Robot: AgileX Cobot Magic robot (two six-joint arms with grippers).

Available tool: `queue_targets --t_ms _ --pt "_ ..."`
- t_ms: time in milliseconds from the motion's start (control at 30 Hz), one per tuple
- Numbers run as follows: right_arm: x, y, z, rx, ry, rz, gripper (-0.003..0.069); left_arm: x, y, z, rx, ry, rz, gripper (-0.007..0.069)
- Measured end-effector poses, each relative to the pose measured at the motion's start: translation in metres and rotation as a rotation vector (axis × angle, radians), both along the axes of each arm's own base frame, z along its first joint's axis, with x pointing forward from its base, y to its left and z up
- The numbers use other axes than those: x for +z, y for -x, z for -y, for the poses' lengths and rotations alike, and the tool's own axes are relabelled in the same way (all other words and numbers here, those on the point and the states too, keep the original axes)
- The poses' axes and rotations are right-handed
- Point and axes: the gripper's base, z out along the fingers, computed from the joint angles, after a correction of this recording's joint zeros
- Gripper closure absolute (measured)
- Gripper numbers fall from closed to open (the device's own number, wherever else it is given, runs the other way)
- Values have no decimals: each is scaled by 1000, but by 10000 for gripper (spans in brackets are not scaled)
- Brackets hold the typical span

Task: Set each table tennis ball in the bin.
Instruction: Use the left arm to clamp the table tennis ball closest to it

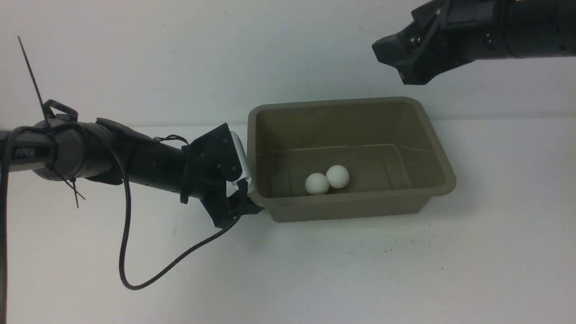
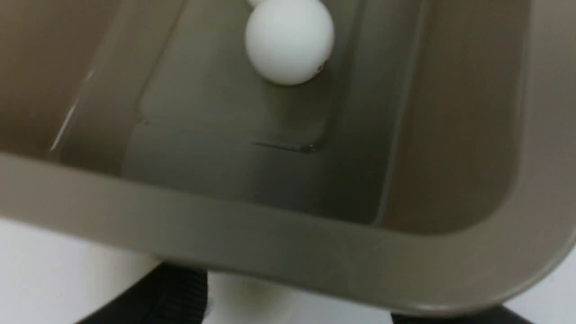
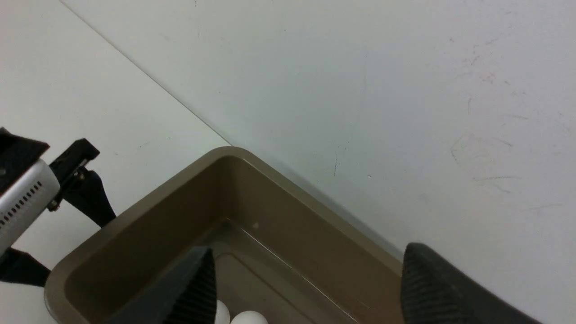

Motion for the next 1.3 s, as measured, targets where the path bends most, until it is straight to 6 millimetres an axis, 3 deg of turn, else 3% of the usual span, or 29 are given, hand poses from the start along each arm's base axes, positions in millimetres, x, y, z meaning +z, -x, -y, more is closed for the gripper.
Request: queue_targets --t_ms 133,433,833,933,1100,1300 --pt "0 0 0 1 2 1 158 -5 0 13 13 -38 19 134" --pt "0 0 0 3 5 2 158 -17 -6 8 103 -77 7 134" --pt "0 0 0 3 5 2 158 -18 -9 5 134 -100 20 139" --pt "0 0 0 3 5 2 158 -18 -9 5 149 -94 9 179" --pt "0 0 0 3 6 3 158 -18 -9 5 164 -84 -4 335" --pt "0 0 0 4 8 5 158 -18 -7 7 141 -63 -22 335"
